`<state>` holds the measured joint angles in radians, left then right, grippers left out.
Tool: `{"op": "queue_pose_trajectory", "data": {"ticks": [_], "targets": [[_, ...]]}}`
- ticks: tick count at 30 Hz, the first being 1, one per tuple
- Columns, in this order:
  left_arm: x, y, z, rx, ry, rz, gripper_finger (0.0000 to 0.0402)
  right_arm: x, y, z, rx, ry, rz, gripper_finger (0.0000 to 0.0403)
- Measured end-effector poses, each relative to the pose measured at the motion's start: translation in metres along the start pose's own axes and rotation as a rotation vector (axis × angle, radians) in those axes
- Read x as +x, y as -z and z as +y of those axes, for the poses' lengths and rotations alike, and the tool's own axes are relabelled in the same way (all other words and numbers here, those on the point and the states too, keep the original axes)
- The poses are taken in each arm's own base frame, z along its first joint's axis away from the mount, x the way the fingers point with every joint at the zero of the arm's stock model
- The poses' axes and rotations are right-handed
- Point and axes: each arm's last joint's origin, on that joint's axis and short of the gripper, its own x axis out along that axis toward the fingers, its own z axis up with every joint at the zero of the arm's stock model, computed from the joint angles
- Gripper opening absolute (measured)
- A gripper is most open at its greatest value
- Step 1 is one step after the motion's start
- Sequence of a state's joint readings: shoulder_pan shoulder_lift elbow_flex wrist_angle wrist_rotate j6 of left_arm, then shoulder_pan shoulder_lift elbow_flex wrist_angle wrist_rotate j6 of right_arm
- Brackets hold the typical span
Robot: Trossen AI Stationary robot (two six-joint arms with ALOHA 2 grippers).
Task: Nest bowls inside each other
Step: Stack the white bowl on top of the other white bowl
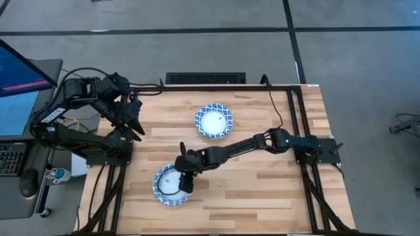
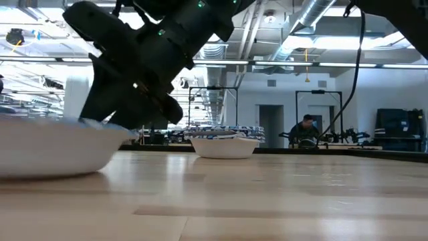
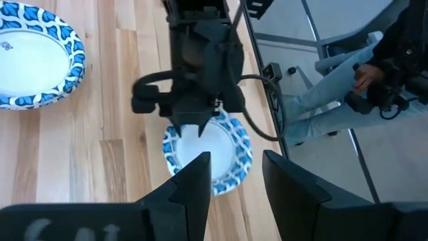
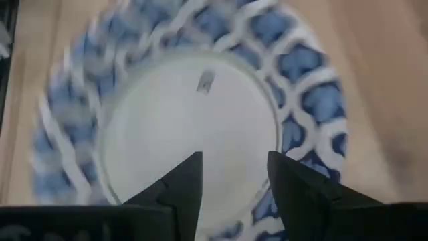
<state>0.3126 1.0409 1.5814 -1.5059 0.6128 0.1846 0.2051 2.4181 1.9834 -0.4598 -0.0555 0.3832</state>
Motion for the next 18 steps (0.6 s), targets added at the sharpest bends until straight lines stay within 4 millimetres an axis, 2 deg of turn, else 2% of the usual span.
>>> {"op": "queue_pose_trajectory", "data": {"ticks": [6,9,18], "targets": [[0.0,0.0,0.0,-0.009,0.0,0.0,0.0126,-0.018,-0.026,-0.003,-0.059,-0.013,-0.086,0.0187],[0.0,0.0,0.0,-0.009,0.0,0.0,0.0126,-0.023,-0.033,0.0,-0.12,-0.015,-0.11,0.0187],[0.0,0.0,0.0,-0.011,0.0,0.0,0.0126,-0.024,-0.024,-0.021,-0.19,0.078,0.027,0.0187]]}}
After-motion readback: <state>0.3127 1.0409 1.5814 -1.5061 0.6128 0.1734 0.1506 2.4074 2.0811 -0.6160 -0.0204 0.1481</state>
